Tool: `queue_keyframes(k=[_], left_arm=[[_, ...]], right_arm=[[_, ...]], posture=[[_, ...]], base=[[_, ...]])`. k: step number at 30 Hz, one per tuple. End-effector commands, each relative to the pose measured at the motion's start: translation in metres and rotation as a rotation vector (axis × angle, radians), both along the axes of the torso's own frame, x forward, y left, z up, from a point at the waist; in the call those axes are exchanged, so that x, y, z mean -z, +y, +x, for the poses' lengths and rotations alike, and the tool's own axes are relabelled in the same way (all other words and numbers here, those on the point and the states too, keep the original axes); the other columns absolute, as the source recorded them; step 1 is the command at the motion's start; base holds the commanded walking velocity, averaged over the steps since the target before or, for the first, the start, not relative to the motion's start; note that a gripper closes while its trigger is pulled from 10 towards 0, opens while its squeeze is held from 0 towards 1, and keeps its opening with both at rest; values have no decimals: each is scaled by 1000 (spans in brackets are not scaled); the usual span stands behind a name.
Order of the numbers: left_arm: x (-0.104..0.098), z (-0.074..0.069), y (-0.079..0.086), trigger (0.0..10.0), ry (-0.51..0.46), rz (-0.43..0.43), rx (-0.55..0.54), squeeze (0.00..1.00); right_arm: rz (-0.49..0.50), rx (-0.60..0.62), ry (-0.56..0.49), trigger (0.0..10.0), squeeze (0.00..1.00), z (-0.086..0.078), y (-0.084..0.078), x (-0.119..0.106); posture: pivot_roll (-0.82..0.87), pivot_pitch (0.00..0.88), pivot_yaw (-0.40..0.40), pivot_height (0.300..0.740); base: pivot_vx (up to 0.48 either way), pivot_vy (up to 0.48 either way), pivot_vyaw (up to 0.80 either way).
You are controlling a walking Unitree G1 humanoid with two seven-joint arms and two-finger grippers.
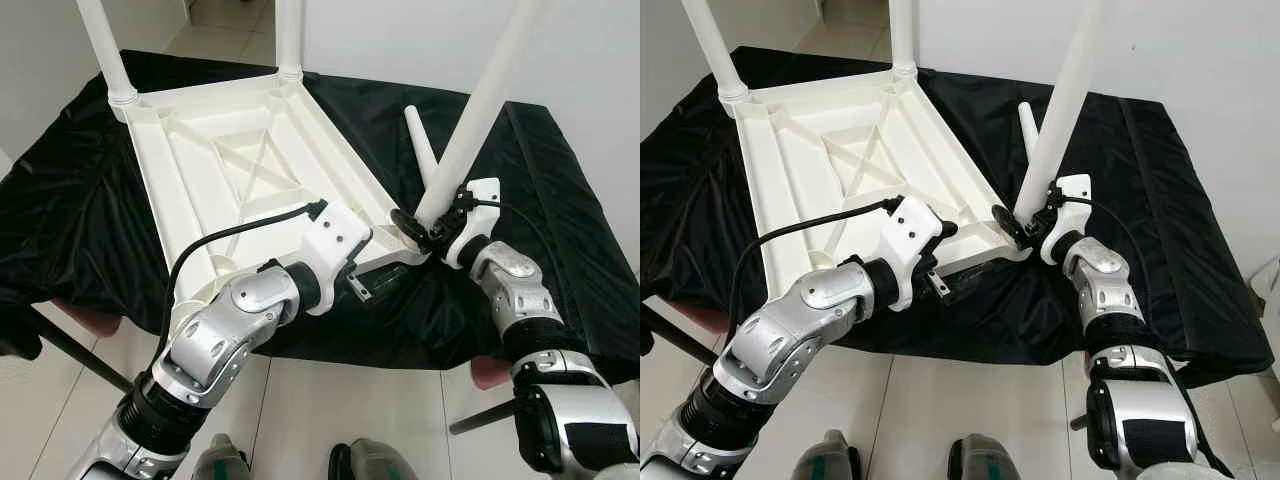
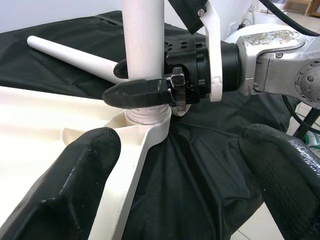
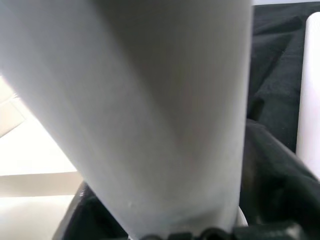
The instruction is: Building children table
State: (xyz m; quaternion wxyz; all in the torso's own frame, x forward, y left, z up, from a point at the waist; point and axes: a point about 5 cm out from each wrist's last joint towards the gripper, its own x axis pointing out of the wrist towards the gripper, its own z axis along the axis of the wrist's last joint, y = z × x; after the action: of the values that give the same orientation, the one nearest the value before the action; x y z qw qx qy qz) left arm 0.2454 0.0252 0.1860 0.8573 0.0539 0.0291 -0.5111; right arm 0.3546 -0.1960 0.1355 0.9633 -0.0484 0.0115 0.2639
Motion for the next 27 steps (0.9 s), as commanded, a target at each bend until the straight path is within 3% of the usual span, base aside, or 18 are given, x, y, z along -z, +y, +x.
queue_keyframes(k=[1,9,10,15,16,18,27], left_arm=[[0,-1,-1,10000,3,8,35,0],[0,-2,-1,10000,5,10,39,0],[0,-2,-1,10000,5,10,39,0],[0,-3,0,10000,8,11,39,0],[1,-4,0,10000,10,11,38,0],[1,-4,0,10000,10,11,38,0],[2,-5,0,10000,16,11,43,0]], right_arm=[[-9,-7,-6,0,0,1,-3,-1],[2,-11,-21,0,0,1,-4,-2],[5,-4,-19,10000,0,1,-4,-1],[29,47,-9,10000,0,2,-4,0],[25,123,10,10000,0,3,-3,4],[23,146,15,10000,0,3,-2,6],[94,224,-8,10000,0,-2,17,7]], posture=[[-43,26,-35,740],[-44,29,-31,740],[-44,29,-31,740],[-41,32,-33,740],[-42,33,-32,740],[-42,33,-32,740],[-47,37,-25,740]], base=[[0,0,0],[0,0,0],[0,0,0],[0,0,0],[0,0,0],[0,0,0],[0,0,0]])
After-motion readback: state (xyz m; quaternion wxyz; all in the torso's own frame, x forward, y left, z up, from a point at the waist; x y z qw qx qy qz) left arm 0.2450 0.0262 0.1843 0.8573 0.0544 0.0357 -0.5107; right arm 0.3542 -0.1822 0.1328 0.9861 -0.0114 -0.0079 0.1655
